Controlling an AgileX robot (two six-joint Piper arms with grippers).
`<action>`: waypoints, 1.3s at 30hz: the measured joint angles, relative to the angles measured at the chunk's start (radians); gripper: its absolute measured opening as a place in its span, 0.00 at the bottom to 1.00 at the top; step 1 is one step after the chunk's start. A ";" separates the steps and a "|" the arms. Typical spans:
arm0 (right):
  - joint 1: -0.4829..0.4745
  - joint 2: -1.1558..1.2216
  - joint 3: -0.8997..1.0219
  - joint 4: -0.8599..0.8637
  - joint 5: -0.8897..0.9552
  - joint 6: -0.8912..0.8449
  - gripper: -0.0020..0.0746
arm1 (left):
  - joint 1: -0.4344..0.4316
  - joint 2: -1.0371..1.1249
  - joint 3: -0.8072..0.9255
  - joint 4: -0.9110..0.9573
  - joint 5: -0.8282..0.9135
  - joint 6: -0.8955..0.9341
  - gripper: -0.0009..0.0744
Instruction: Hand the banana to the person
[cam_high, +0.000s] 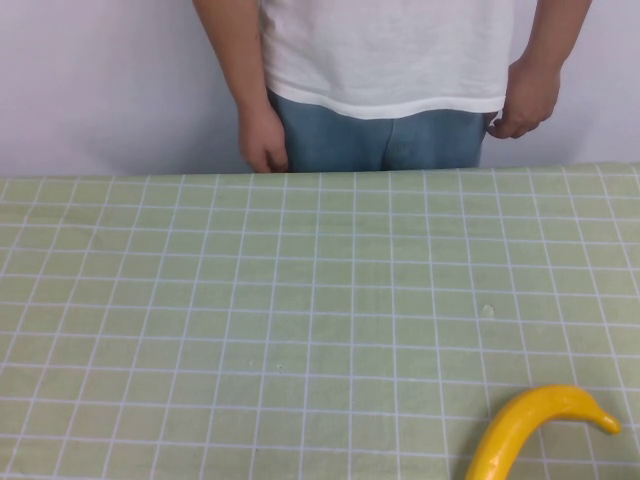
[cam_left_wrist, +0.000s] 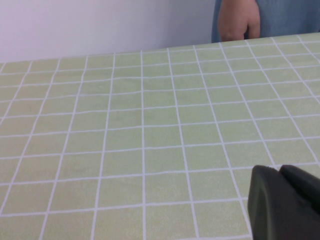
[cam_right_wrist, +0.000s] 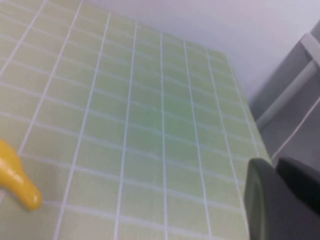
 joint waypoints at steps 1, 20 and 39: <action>0.000 0.000 -0.002 0.000 -0.060 0.005 0.02 | 0.000 0.000 0.000 0.000 0.000 0.000 0.01; 0.000 0.000 -0.004 0.140 -1.292 0.230 0.02 | 0.000 0.000 0.000 0.000 0.000 0.000 0.01; 0.000 0.141 -0.710 0.188 0.146 0.559 0.02 | 0.000 0.000 0.000 0.000 0.000 0.000 0.01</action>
